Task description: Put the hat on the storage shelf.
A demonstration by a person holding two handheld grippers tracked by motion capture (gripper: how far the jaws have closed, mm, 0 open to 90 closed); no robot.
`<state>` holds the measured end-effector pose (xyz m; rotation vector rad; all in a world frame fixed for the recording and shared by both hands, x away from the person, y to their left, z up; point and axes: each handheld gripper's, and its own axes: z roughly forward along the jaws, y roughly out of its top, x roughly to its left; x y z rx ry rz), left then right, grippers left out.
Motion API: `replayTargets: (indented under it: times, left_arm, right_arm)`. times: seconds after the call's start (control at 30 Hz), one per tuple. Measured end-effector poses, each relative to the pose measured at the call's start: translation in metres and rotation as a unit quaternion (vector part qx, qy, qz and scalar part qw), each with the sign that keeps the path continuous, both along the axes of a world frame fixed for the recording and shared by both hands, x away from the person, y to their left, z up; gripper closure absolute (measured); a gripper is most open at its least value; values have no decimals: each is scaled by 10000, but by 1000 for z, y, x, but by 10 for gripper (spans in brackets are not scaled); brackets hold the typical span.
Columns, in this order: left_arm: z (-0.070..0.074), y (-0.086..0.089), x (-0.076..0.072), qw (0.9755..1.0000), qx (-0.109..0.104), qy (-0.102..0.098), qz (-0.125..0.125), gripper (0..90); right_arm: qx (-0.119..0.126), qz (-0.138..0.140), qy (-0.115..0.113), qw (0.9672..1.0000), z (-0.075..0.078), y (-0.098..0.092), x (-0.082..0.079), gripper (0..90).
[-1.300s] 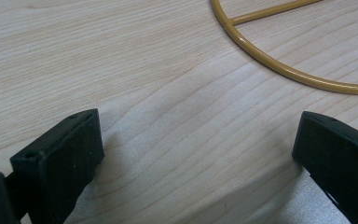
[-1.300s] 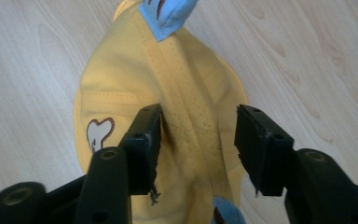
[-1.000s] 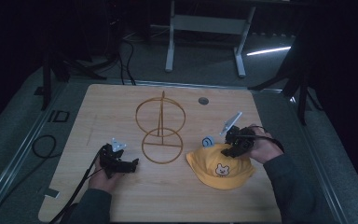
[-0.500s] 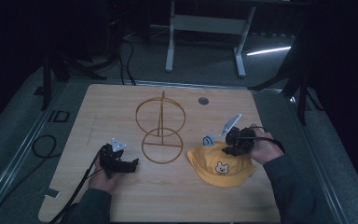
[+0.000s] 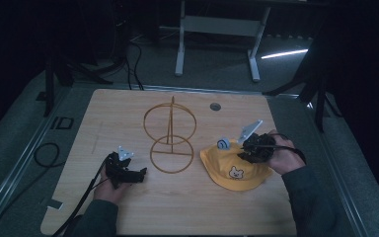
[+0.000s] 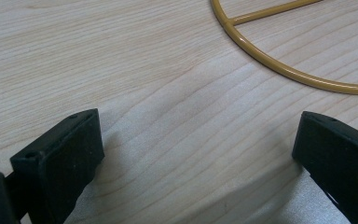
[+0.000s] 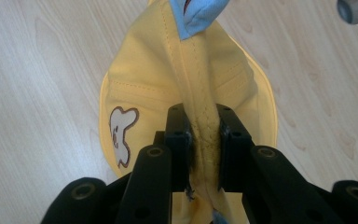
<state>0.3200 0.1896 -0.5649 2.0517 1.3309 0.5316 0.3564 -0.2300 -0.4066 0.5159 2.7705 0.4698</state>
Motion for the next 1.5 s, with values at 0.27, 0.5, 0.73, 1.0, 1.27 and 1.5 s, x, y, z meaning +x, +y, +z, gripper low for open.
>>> replayTargets:
  times: [0.27, 0.5, 0.73, 1.0, 1.27, 1.5]
  left_arm:
    - [0, 0, 0, 10000, 11, 5, -9, 19]
    - [0, 0, 0, 10000, -1, 0, 1, 19]
    - [0, 0, 0, 10000, -1, -1, 2, 19]
    - [0, 0, 0, 10000, -2, -1, 2, 19]
    - [0, 0, 0, 10000, 4, -2, -1, 19]
    - [0, 0, 0, 10000, 4, -3, -2, 19]
  right_arm:
    - [205, -75, -252, 9994, 9, -4, 0, 775]
    - [440, -141, -459, 9979, 15, -8, 1, 775]
    - [774, -238, -506, 9954, 21, -14, 4, 775]
    - [1060, -219, -592, 9924, 30, -15, 7, 776]
    - [1315, -257, -670, 9887, 39, -16, 10, 777]
    - [1521, -303, -755, 9850, 47, -21, 11, 777]
